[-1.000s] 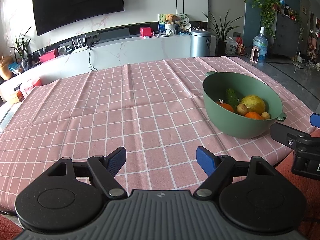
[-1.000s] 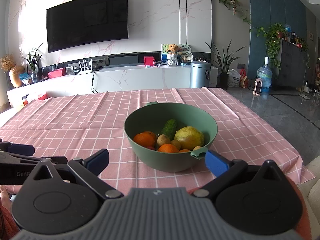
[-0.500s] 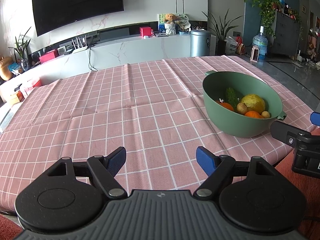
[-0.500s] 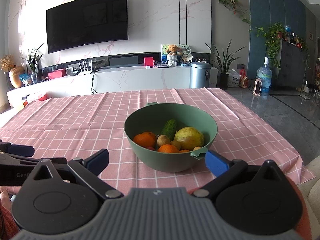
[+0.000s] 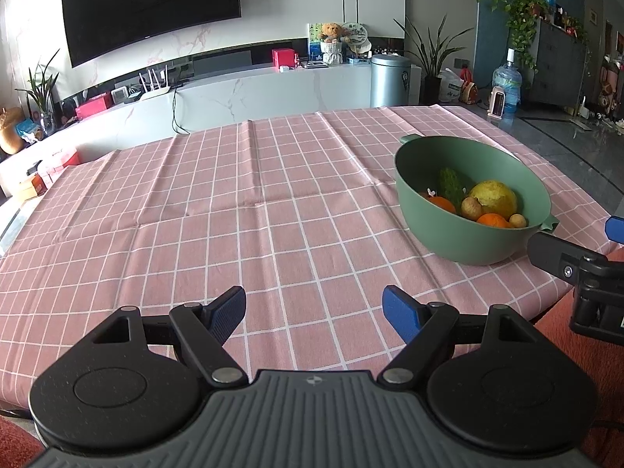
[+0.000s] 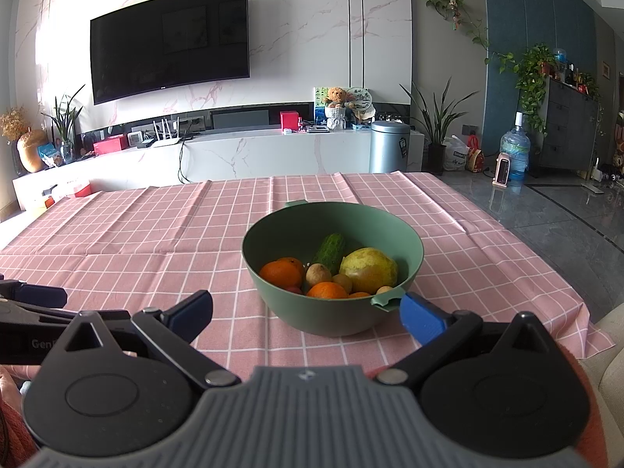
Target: Organize fruits
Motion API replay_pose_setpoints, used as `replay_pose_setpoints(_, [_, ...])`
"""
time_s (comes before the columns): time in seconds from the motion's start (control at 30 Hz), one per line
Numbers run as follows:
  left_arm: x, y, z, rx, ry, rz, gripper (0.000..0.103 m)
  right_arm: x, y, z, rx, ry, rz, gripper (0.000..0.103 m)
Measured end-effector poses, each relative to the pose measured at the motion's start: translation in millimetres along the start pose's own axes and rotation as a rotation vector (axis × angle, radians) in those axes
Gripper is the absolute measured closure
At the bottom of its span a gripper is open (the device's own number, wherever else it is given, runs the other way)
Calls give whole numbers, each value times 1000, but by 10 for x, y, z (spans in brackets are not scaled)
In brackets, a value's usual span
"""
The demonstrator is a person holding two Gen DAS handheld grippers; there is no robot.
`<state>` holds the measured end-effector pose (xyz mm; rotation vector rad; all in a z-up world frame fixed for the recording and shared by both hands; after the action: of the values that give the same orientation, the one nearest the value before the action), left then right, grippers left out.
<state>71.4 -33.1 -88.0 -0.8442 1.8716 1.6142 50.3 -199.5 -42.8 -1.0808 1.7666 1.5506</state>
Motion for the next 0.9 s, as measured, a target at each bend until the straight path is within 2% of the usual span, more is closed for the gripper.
replay_pose_setpoints(0.9, [-17,-1,31,-7,-18,1,10,7,-5,0,0,0,0,5])
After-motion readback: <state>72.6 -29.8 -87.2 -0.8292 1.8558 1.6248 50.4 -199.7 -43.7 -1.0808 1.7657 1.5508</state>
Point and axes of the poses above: each gripper's, at about its wrist camera, not at the fingertips, and y roughly against the way its jaws point, z to its left, x to its underside, the point moved 9 cm from there along -y, roughly the way its jaws point, and after that the axes turned 15 degrees about y, right-handed, at the moved point
